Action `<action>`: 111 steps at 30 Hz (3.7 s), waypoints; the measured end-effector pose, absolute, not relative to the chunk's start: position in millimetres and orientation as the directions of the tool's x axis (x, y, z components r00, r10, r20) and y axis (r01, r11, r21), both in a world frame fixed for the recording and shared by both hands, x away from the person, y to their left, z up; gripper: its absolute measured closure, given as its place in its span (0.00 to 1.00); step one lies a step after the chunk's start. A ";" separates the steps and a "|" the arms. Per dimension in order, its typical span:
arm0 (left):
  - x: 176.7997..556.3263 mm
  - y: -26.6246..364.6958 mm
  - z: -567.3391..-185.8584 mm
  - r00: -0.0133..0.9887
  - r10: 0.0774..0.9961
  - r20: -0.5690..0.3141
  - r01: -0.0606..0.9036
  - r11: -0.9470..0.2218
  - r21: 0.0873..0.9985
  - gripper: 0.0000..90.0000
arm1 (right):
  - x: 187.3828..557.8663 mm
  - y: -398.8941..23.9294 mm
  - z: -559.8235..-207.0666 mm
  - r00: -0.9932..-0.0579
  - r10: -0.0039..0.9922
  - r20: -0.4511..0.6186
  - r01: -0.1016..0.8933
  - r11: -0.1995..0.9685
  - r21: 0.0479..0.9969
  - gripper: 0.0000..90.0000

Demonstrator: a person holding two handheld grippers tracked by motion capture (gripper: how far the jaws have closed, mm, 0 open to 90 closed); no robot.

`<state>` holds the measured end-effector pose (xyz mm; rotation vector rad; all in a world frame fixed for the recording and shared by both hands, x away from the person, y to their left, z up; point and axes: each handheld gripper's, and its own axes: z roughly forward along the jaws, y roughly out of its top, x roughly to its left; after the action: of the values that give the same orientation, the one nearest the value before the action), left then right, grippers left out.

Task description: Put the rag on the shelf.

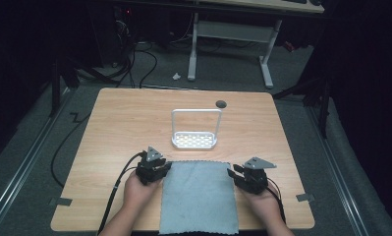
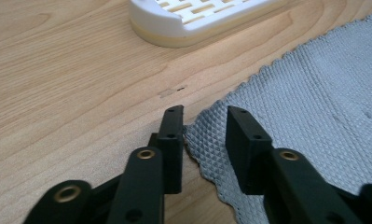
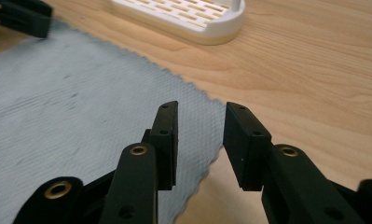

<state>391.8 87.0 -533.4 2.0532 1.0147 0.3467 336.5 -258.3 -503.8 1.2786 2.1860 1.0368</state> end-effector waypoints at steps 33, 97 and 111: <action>389.7 91.1 -533.9 0.665 0.732 -0.150 0.543 -0.336 0.769 0.99 | 362.8 -237.2 -525.8 -0.462 0.887 -0.019 0.558 0.307 0.771 0.99; 389.0 108.3 -348.9 0.642 0.767 0.017 0.096 -0.103 0.990 1.00 | 356.3 -243.5 -352.6 -0.449 0.891 -0.063 0.098 0.119 0.988 0.99; 430.4 105.9 -333.1 0.605 0.796 0.008 0.092 -0.080 0.993 1.00 | 397.0 -239.2 -332.7 -0.409 0.909 -0.076 0.080 0.118 0.990 1.00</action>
<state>430.4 105.9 -333.1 1.5628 0.7680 0.6916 397.0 -239.2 -332.7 0.9821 1.6361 1.3788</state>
